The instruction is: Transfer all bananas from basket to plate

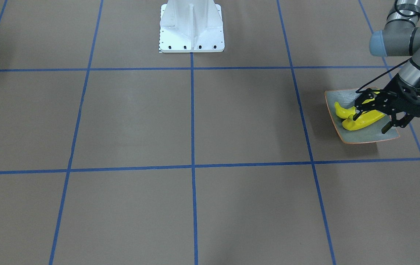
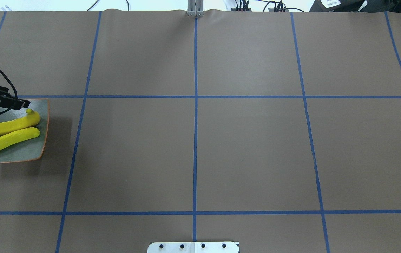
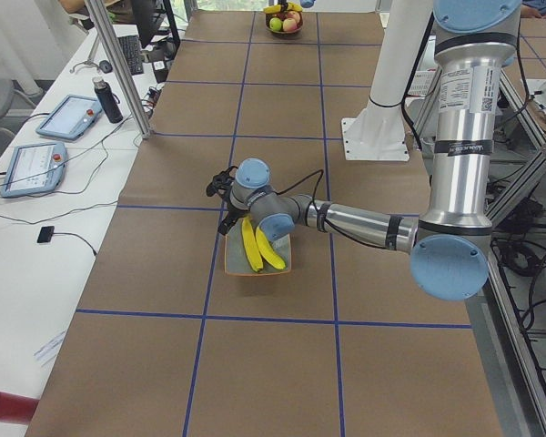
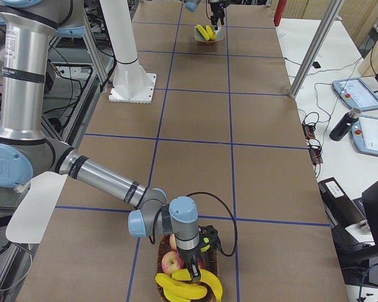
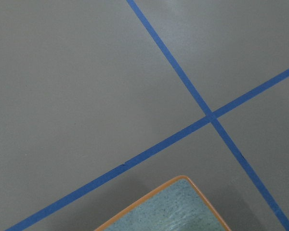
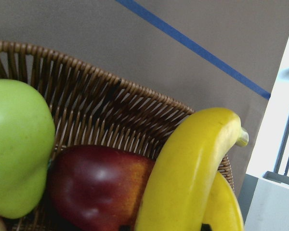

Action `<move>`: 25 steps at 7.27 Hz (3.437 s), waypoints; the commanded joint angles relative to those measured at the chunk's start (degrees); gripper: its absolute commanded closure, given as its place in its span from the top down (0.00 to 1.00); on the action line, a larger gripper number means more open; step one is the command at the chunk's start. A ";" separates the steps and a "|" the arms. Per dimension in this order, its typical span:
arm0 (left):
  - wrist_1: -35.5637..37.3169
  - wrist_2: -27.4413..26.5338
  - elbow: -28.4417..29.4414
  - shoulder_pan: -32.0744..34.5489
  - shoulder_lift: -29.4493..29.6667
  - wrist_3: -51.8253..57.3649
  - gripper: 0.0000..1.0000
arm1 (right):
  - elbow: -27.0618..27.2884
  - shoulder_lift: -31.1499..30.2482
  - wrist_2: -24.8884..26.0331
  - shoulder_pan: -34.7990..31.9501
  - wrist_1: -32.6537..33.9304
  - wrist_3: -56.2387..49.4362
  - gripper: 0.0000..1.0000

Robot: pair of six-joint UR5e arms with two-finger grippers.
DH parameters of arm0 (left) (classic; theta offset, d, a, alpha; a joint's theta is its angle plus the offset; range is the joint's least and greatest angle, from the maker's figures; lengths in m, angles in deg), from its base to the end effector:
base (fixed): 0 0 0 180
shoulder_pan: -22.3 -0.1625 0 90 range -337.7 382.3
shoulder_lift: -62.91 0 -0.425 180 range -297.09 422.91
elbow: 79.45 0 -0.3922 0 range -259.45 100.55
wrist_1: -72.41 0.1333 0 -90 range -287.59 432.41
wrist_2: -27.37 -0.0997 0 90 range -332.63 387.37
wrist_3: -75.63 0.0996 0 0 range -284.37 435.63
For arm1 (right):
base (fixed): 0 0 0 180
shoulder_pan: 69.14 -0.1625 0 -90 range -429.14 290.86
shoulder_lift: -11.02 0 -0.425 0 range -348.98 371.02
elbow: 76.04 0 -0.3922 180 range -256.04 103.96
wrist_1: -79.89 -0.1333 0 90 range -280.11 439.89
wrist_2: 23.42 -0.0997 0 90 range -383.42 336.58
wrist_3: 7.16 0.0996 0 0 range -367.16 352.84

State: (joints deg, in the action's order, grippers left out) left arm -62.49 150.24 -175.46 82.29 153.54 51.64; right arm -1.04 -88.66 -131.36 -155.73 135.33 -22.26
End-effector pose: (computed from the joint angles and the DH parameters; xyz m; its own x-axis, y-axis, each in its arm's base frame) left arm 0.1923 -0.4914 0.5161 0.5968 0.5010 -0.6268 -0.0749 0.8125 0.5782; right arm 0.0787 -0.4048 0.8215 0.8986 -0.3618 0.2483 0.3032 0.9210 0.2447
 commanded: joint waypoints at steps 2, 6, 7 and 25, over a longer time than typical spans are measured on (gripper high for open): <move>-0.01 0.09 0.03 0.04 -0.09 -0.01 1.00 | 4.26 2.54 -0.87 -0.07 2.81 0.07 0.00; -0.10 0.09 0.03 0.04 -0.53 -2.36 1.00 | 14.54 12.02 -8.40 0.01 19.77 6.97 0.00; -0.53 0.09 0.03 -0.05 -0.19 -5.25 1.00 | 14.99 14.14 -15.13 1.67 19.19 11.98 0.00; 7.38 -0.44 -1.11 -8.48 32.60 -73.39 1.00 | 19.58 64.77 24.43 58.10 31.93 62.30 0.00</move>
State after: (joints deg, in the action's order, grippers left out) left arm -54.73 149.81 -176.53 75.02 185.72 -20.93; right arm 19.39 -25.36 -109.36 -99.68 166.89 41.00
